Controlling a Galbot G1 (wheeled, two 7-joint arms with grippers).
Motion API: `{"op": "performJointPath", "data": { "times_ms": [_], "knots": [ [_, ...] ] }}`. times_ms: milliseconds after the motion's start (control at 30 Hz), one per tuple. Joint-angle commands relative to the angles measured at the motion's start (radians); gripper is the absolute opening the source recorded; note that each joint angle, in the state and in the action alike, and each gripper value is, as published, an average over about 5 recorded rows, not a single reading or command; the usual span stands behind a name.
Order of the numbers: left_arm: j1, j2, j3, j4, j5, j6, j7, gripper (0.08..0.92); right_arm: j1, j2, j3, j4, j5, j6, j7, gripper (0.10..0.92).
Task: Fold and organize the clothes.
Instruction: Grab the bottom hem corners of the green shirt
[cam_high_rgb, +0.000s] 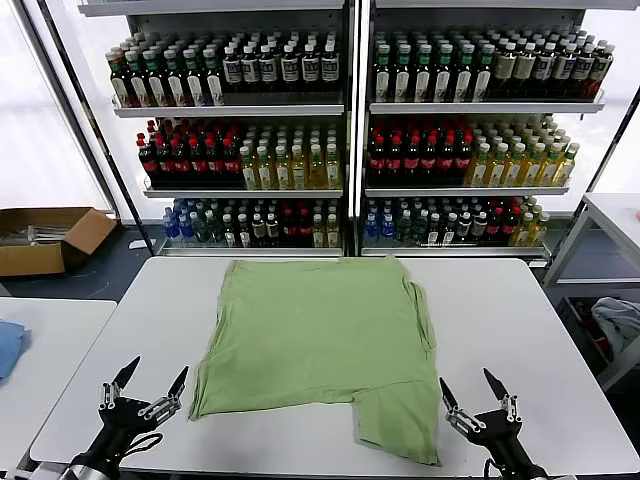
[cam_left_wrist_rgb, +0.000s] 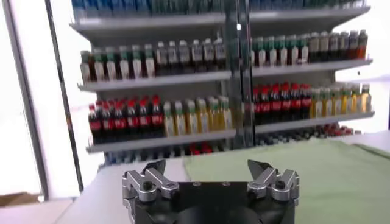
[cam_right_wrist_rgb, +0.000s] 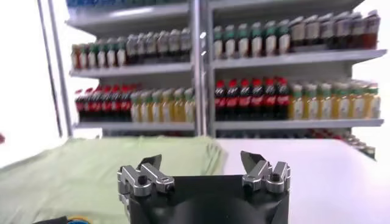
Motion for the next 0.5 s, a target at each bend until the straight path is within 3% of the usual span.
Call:
{"op": "performJointPath", "data": {
  "times_ms": [33,267,500],
  "knots": [
    [0.011,0.31,0.146,0.033,-0.222,0.279,-0.266,0.823,-0.077,-0.24,-0.113,0.104,0.006,-0.279,0.176,0.823],
    [-0.015,0.343,0.169,0.058,-0.263,0.302,-0.264,0.823,-0.082,-0.222,-0.181,0.121,-0.015,-0.392,0.196,0.823],
    [-0.03,0.331,0.194,0.052,-0.256,0.32,-0.265,0.823,-0.094,-0.204,-0.193,0.108,-0.01,-0.401,0.194,0.823]
  ]
}}
